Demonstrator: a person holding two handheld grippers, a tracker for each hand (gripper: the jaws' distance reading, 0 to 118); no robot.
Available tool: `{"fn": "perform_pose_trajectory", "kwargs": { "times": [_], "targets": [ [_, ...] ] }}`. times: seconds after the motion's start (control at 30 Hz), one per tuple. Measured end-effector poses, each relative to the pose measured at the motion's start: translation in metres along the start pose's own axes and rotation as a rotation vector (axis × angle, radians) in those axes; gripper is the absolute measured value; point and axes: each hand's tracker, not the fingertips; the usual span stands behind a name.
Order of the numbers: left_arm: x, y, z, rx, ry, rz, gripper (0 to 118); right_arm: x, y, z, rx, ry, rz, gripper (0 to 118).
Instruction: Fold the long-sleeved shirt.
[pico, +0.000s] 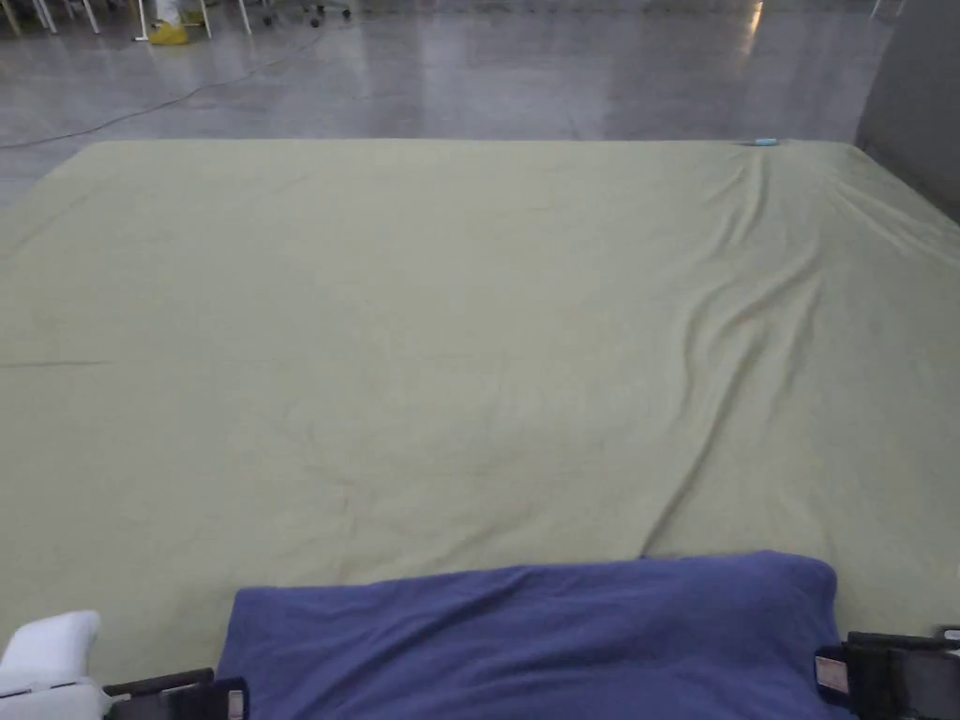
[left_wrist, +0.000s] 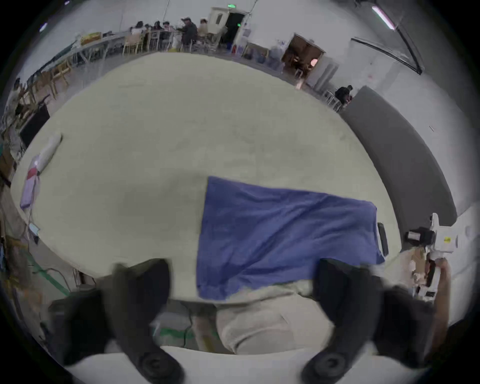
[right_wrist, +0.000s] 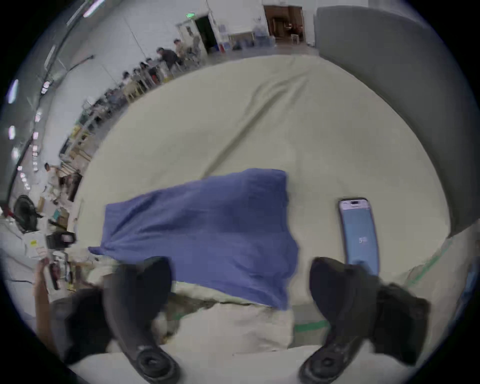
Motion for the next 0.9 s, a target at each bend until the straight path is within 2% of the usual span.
{"fn": "perform_pose_trajectory", "kwargs": {
  "times": [0.03,0.13,0.2,0.33,0.37,0.4,0.43,0.47,0.5,0.53,0.6,0.63,0.7,0.77,0.83,0.9],
  "targets": [
    [-0.008,-0.002,-0.014,-0.026,-0.001,-0.014,0,-0.007,-0.004,0.002,0.030,0.056,0.007,0],
    [-0.007,-0.007,-0.031,-0.039,0.010,-0.037,0,-0.025,-0.017,-0.016,0.003,0.145,0.017,0],
    [-0.022,0.000,-0.036,-0.036,-0.039,-0.049,0,-0.035,-0.025,-0.027,-0.003,0.235,0.071,0],
    [-0.060,0.027,-0.038,0.014,-0.164,-0.001,1,-0.051,-0.025,-0.036,0.008,0.251,0.111,0],
    [-0.069,0.032,-0.042,0.009,-0.153,-0.002,30,-0.053,-0.024,-0.037,0.009,0.256,0.114,0],
    [-0.077,0.038,-0.050,-0.004,-0.145,0.005,94,-0.057,-0.021,-0.036,0.012,0.271,0.117,0],
    [-0.081,0.042,-0.063,-0.058,-0.147,0.013,118,-0.059,-0.019,-0.038,0.014,0.302,0.119,0],
    [-0.087,0.043,-0.075,-0.101,-0.177,0.019,115,-0.061,-0.018,-0.041,0.012,0.331,0.120,0],
    [-0.096,0.050,-0.084,-0.002,-0.246,0.039,116,-0.063,-0.018,-0.045,0.006,0.367,0.120,0],
    [-0.103,0.045,-0.097,-0.143,-0.275,0.077,116,-0.065,-0.015,-0.046,-0.006,0.423,0.122,0],
    [-0.114,0.039,-0.124,-0.208,-0.309,0.125,116,-0.062,-0.018,-0.055,-0.055,0.629,0.120,0],
    [-0.118,0.036,-0.136,-0.216,-0.301,0.116,118,-0.062,-0.021,-0.058,-0.074,0.689,0.108,0],
    [-0.123,0.037,-0.132,-0.147,-0.406,0.095,118,-0.065,-0.022,-0.056,-0.087,0.711,0.111,0],
    [-0.129,0.040,-0.138,-0.132,-0.489,0.189,118,-0.068,-0.026,-0.055,-0.068,0.715,0.139,0],
    [-0.137,0.040,-0.151,-0.119,-0.611,0.302,118,-0.075,-0.025,-0.052,-0.068,0.763,0.155,0],
    [-0.132,0.043,-0.163,-0.101,-0.711,0.333,118,-0.081,-0.023,-0.057,-0.069,0.779,0.156,0]
  ]
}}
